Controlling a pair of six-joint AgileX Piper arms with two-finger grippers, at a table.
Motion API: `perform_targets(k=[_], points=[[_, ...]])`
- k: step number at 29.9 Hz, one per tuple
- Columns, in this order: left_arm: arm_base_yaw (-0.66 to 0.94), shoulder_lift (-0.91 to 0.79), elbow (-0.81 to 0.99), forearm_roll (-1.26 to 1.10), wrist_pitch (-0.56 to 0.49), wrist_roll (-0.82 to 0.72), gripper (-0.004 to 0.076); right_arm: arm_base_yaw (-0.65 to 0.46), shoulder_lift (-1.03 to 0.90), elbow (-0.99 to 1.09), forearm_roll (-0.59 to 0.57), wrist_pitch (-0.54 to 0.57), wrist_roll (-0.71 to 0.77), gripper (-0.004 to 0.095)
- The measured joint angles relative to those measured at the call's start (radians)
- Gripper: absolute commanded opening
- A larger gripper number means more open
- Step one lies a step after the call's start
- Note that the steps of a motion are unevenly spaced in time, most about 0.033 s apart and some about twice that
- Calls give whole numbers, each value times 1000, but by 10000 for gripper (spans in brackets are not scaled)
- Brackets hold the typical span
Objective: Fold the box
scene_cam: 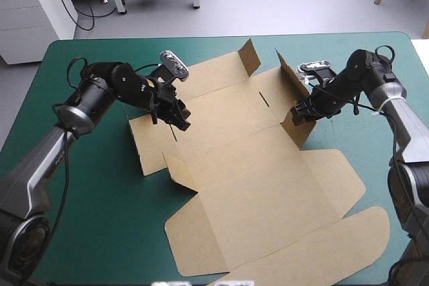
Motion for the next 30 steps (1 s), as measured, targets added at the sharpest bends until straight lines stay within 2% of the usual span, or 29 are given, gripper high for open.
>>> perform_targets(k=[10,18,20,21,28,30], points=[[90,-109,0,18,208,-16,293,0,58,0,19,-23,-24,576],[119,-186,48,28,225,-36,293,0,68,0,81,-27,-66,570],[119,-213,78,30,226,-38,293,0,74,0,84,-27,-67,518],[119,-226,94,34,227,-42,293,0,75,0,84,-27,-67,462],[119,-323,183,44,232,-65,242,0,75,0,84,-16,-69,-4],[119,-356,196,45,234,-68,218,0,75,0,80,-11,-69,-18]])
